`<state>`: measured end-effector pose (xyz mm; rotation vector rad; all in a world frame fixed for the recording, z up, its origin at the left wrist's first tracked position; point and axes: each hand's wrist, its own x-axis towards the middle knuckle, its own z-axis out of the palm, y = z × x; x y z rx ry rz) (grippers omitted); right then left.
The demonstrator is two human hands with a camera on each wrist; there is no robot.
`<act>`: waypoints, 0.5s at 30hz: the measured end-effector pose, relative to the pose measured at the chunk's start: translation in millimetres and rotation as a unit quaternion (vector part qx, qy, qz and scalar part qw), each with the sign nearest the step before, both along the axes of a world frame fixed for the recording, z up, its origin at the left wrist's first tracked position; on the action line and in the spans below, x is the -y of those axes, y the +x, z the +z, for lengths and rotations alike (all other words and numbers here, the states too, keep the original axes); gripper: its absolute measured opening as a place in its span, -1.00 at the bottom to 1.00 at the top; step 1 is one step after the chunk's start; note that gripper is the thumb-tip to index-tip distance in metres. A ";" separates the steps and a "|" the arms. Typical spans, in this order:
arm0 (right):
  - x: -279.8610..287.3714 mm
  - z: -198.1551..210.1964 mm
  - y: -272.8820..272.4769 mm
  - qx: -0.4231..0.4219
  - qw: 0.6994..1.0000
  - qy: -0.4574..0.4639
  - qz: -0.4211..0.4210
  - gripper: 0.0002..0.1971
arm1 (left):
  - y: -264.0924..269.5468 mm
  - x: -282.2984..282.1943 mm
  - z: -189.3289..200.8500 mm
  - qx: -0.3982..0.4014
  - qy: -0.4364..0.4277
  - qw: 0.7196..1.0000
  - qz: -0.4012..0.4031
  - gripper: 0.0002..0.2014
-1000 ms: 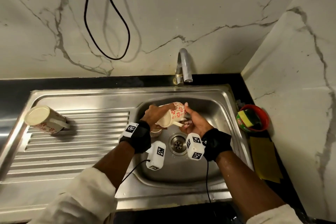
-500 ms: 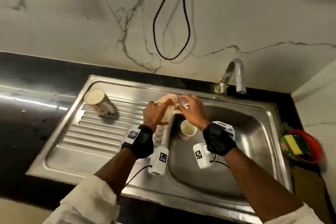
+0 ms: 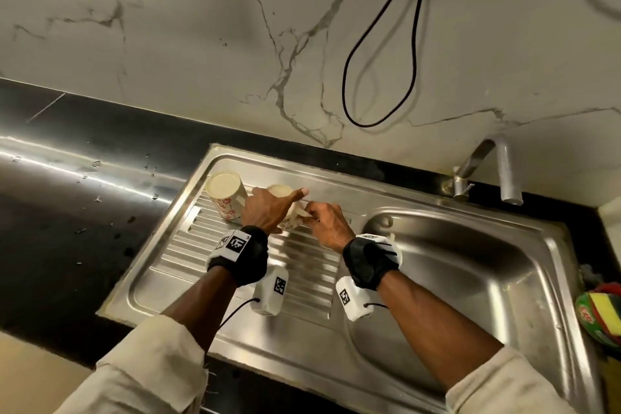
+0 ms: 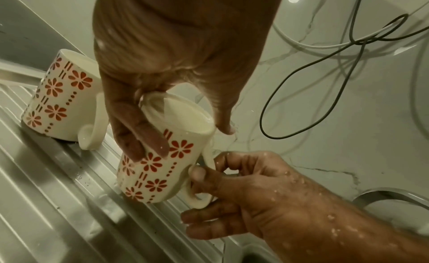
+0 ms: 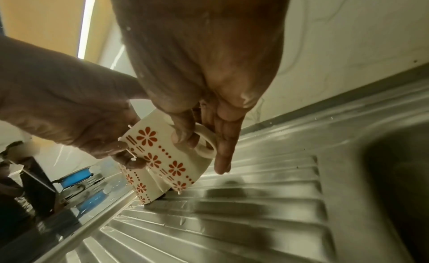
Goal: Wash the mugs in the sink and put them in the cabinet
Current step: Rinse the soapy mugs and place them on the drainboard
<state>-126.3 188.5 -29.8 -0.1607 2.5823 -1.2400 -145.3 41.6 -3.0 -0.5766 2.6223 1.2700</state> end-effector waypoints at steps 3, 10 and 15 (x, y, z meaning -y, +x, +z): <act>5.5 -7.4 -7.4 0.012 1.000 -0.017 -0.011 -0.85 | -7.0 7.4 -9.0 0.009 0.001 1.000 -0.004 0.10; 10.8 -18.9 -19.3 0.050 0.997 -0.047 -0.047 -0.95 | -16.6 15.5 -29.2 0.029 -0.027 0.999 -0.032 0.19; 11.7 -30.7 -31.2 0.046 0.997 -0.013 -0.056 -0.87 | -30.7 24.3 -56.3 0.024 -0.003 0.999 -0.025 0.27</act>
